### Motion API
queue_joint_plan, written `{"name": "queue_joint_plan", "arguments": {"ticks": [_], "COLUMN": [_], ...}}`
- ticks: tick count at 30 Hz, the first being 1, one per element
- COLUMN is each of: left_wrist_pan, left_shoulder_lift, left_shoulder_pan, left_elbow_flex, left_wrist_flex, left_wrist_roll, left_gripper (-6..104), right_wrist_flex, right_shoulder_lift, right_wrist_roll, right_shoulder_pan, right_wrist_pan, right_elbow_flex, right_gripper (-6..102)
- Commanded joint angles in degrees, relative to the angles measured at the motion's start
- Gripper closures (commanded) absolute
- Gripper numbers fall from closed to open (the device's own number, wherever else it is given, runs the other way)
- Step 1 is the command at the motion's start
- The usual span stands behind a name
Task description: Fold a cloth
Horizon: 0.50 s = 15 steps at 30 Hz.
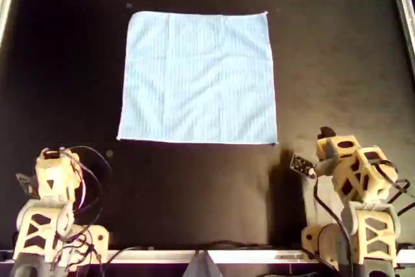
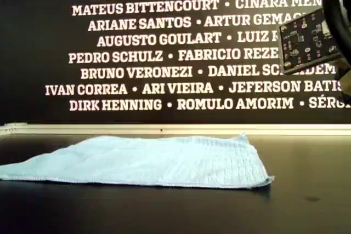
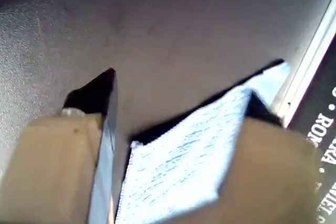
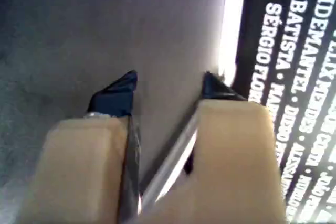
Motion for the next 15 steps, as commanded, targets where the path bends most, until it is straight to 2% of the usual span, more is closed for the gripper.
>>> {"name": "queue_joint_plan", "arguments": {"ticks": [1, 3, 5, 9, 11, 12, 15], "left_wrist_pan": [-0.09, -0.09, -0.09, -0.09, -0.09, -0.18, -0.18], "left_shoulder_lift": [0.88, 0.88, 0.88, 0.79, 0.79, 0.79, 0.79], "left_shoulder_pan": [0.26, -1.58, -5.45, -16.52, -21.18, -22.76, -23.82], "left_elbow_flex": [-1.85, -1.85, -1.76, -1.23, -1.14, -0.88, -0.62], "left_wrist_flex": [-1.32, -1.32, -1.23, -1.23, -1.23, -1.23, -1.23], "left_wrist_roll": [0.53, 0.53, 0.53, 0.26, -0.26, -0.26, -0.35], "left_gripper": [-4, -2, 0, 2, 3, 3, 3], "right_wrist_flex": [-3.25, -3.34, -3.43, -3.34, -3.34, -3.34, -3.25], "right_shoulder_lift": [2.11, 2.11, 2.11, 1.58, 1.41, 1.23, -2.37], "right_wrist_roll": [-0.35, -0.44, -0.53, -0.53, -0.53, -0.53, -0.53], "right_shoulder_pan": [0.0, 0.35, 2.72, 11.6, 15.91, 17.4, 19.69], "right_wrist_pan": [-0.7, -0.79, -0.79, -0.7, 0.09, 0.26, 0.26], "right_elbow_flex": [-1.49, -1.76, -1.67, -0.7, -0.26, -0.09, -0.62], "right_gripper": [42, 42, 42, 42, 42, 42, 42]}}
